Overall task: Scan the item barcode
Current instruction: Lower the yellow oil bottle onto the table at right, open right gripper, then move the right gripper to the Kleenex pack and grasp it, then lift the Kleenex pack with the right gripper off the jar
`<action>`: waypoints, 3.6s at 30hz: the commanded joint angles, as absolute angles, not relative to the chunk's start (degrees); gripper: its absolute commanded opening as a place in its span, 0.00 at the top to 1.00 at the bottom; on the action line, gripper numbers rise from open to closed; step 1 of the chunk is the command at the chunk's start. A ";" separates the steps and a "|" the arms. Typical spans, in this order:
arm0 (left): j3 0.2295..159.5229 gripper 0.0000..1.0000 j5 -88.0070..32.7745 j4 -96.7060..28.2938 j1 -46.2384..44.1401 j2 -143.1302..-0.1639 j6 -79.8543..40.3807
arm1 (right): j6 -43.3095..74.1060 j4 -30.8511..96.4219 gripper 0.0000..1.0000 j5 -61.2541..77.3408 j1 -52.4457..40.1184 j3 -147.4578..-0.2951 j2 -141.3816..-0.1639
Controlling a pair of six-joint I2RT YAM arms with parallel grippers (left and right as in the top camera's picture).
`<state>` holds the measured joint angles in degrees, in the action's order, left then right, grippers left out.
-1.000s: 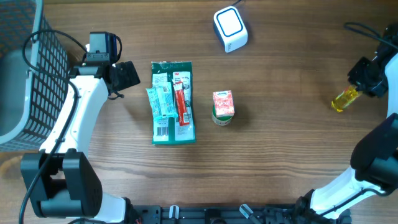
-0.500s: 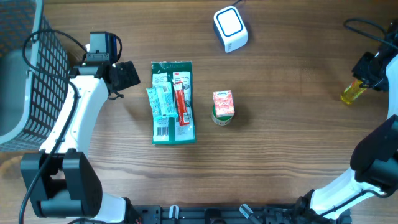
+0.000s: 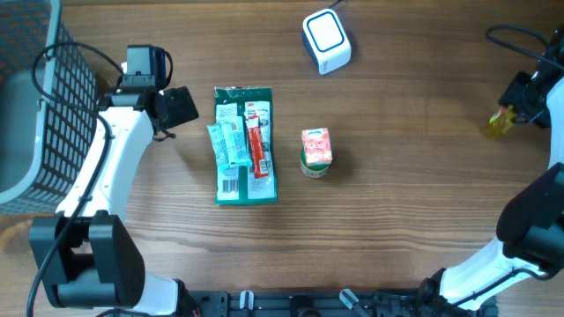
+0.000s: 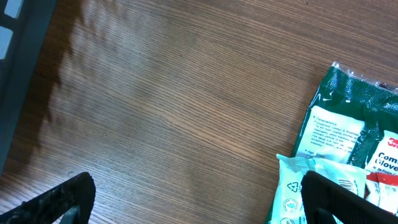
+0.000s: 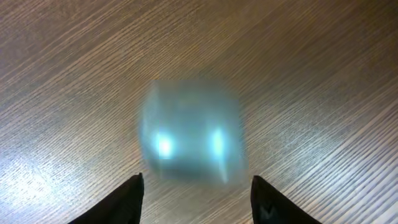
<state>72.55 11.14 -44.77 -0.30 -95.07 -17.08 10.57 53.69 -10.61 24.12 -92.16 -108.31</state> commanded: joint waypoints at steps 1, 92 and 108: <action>72.27 0.00 11.64 -44.77 -0.14 -95.53 -17.17 | 10.57 52.53 0.33 -12.03 24.08 -88.86 -106.50; 72.27 0.00 11.64 -44.77 -0.14 -95.53 -17.17 | 18.04 32.84 0.82 23.88 -19.64 -57.23 -91.31; 72.27 0.00 11.64 -44.77 -0.14 -95.53 -17.17 | 12.60 26.57 0.96 74.65 -7.99 -58.92 -85.82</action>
